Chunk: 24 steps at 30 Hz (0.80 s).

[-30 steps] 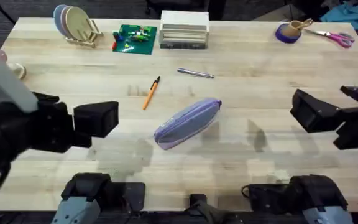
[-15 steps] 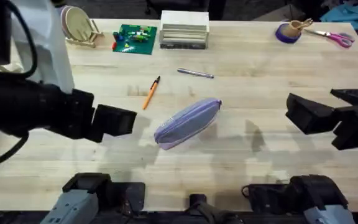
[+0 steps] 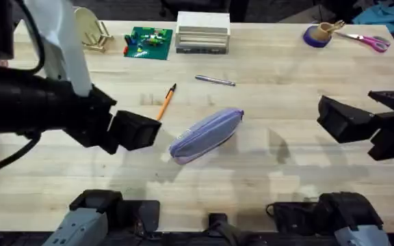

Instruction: Unzip the bag, pick up the pens from the table one at a time and place them inside, then zip the bag closed.

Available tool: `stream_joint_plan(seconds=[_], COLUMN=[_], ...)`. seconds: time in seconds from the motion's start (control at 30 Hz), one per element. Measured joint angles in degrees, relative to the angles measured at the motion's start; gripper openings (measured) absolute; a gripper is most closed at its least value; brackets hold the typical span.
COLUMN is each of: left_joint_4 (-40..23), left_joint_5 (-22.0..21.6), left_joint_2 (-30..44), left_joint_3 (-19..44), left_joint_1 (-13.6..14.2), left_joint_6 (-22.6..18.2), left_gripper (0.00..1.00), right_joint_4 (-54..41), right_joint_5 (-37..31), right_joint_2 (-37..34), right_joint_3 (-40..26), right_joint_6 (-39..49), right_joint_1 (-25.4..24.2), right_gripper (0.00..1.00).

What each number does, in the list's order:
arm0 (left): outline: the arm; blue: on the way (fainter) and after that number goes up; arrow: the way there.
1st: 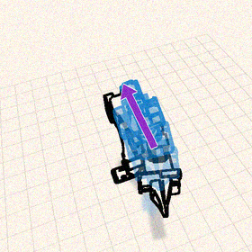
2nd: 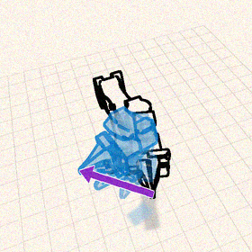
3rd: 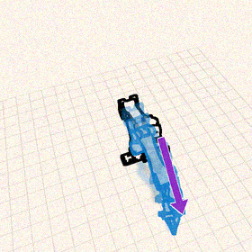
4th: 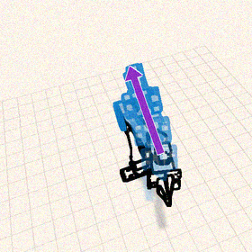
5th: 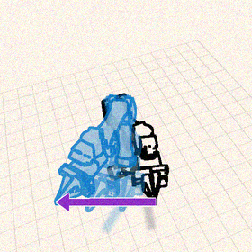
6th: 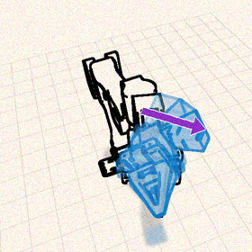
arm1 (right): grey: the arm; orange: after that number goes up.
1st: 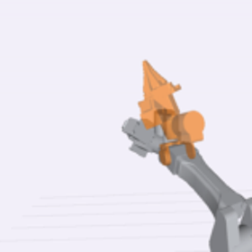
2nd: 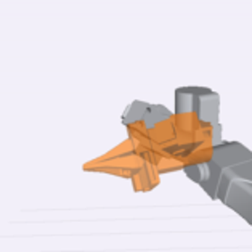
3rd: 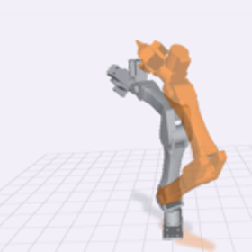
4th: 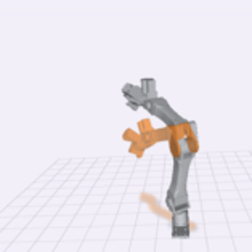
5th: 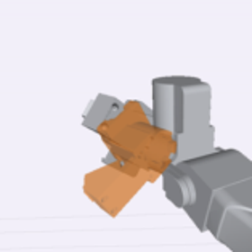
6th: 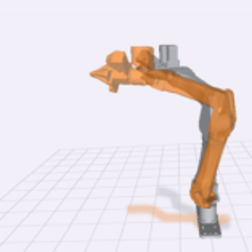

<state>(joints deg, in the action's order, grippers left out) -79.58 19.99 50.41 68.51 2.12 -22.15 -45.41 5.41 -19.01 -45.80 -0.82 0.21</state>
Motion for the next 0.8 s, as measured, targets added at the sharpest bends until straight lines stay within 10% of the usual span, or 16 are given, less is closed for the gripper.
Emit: stream_joint_plan(seconds=[0.8], left_joint_4=[4.81], left_joint_5=[-1.73], left_joint_2=[16.56], left_joint_3=[0.0], left_joint_1=[21.84], left_joint_6=[-0.45], left_gripper=[0.995], right_joint_4=[1.79], right_joint_5=[-0.68], right_joint_2=[-0.01], right_joint_3=[-0.02], right_joint_6=[0.57], right_joint_1=[0.0], right_gripper=[0.998])
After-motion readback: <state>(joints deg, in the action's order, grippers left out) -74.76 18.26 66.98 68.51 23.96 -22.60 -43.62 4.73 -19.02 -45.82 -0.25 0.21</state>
